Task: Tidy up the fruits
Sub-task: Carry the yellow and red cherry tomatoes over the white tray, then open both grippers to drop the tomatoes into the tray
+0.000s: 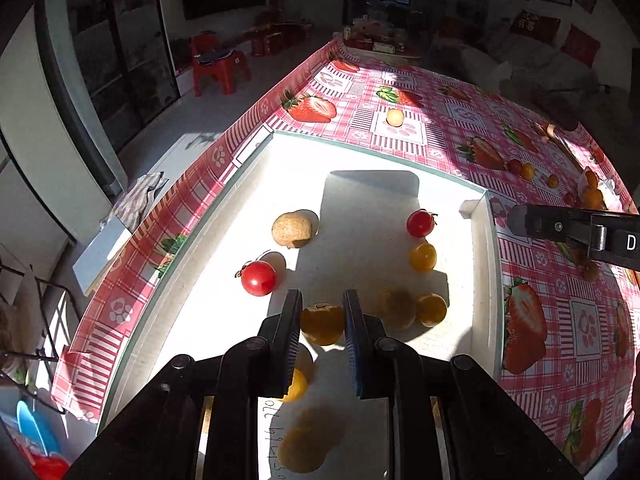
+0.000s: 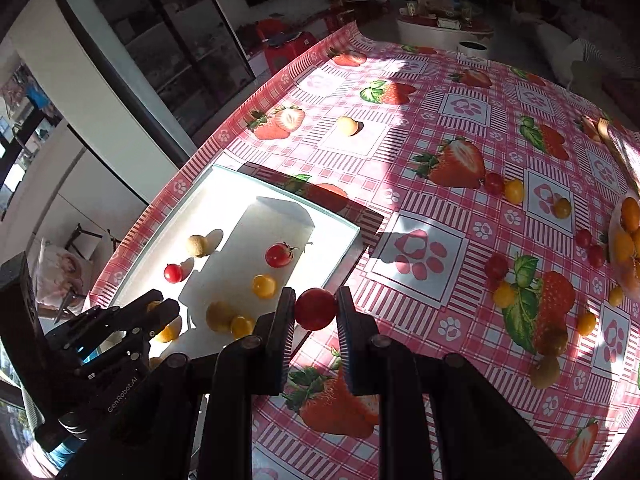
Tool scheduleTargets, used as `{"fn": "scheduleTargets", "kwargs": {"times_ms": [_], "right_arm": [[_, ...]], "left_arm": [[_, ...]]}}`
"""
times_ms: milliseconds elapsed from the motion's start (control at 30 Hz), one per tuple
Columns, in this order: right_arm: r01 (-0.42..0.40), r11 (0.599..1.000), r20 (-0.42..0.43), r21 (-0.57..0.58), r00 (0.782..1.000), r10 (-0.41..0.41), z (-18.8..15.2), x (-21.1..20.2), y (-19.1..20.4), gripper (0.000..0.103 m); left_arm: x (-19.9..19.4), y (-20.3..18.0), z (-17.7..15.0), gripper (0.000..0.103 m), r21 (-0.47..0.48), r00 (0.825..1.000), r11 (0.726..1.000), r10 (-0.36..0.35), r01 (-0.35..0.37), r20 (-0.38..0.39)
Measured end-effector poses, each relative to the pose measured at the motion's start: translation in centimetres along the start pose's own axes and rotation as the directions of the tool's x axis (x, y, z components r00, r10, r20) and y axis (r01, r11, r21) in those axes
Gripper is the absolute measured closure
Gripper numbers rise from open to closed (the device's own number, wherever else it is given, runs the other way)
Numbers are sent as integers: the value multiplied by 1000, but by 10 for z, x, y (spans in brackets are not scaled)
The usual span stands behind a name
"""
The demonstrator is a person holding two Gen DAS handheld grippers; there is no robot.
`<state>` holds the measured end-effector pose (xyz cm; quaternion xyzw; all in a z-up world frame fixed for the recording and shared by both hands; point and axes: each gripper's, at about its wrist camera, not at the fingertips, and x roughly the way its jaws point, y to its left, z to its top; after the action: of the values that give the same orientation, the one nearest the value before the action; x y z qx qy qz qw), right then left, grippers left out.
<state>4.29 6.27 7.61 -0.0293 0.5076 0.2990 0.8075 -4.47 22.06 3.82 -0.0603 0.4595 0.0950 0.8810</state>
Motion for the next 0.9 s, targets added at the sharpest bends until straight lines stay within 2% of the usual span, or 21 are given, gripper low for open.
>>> {"fn": "scheduleTargets", "kwargs": {"times_ms": [133,400,700,900], "right_arm": [[-5,999,-40,-35,999,4,11,26,15,80],[-22,997,-63,-78,998,17,33,67,42,80],[12,986,-116,-168,993,-32,38,105,63,80],[42,972,-118,-232,990,-71,38,109,72,77]], "left_arm": [[9,4,2,81,-10,1000,1000,6,-6,-18],[17,3,2,81,7,999,1000,16,-15,-37],[23,-3,2,81,33,998,999,26,-24,-61],[24,-6,1,80,40,997,999,32,-29,-74]]}}
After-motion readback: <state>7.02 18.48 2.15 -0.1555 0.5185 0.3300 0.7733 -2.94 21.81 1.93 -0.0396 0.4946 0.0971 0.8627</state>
